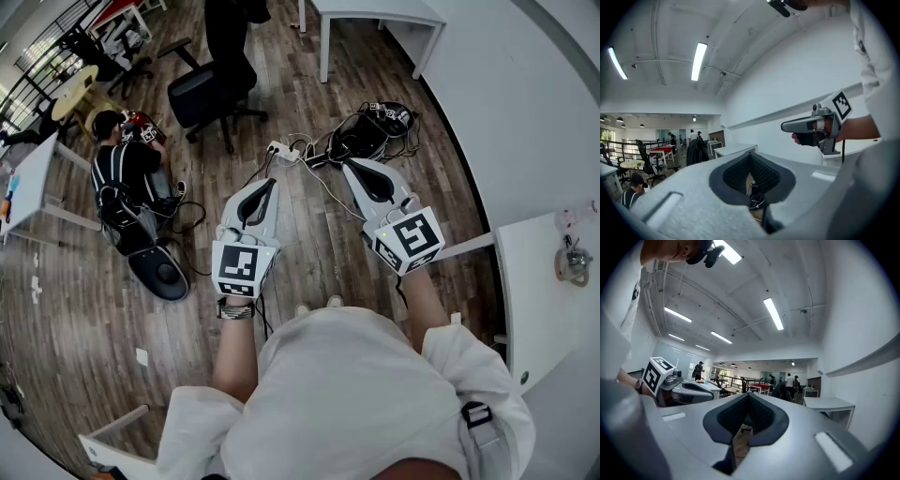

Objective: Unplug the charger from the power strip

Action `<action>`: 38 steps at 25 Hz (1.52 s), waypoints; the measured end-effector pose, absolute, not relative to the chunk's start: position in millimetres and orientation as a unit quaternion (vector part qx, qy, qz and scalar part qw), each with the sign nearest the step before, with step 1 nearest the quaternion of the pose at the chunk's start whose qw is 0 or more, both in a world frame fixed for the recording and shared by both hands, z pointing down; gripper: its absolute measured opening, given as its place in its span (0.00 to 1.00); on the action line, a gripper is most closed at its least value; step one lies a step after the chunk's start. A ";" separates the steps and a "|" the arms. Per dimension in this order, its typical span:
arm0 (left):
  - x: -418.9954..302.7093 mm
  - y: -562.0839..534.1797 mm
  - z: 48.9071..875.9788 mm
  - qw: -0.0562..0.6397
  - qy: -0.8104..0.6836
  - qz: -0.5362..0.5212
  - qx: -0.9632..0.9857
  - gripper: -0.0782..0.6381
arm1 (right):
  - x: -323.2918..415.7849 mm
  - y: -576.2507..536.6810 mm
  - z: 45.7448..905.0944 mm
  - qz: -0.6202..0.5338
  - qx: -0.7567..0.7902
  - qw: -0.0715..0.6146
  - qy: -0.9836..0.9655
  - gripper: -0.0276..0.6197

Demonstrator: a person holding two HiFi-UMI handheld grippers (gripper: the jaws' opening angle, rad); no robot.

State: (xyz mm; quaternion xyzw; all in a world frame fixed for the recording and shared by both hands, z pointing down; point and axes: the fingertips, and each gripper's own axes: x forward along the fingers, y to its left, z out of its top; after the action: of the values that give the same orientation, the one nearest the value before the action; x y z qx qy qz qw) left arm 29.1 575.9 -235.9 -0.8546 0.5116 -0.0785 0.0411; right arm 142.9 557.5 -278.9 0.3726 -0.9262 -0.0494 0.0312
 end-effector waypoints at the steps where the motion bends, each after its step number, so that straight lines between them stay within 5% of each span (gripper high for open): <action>1: 27.5 576.1 -235.5 0.040 0.513 -0.077 -0.854 0.11 | 141.2 558.1 -278.6 -0.050 0.372 0.031 -0.927 0.05; 38: -26.1 547.8 -187.8 0.012 0.504 -0.111 -0.856 0.11 | 91.0 527.2 -260.9 -0.017 0.380 -0.008 -0.925 0.05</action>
State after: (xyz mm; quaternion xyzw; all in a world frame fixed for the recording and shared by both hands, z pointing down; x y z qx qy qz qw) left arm -26.1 547.8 -187.8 -0.8563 0.5044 -0.1107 0.0122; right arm 91.0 527.2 -260.9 0.3800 -0.9248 -0.0171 -0.0078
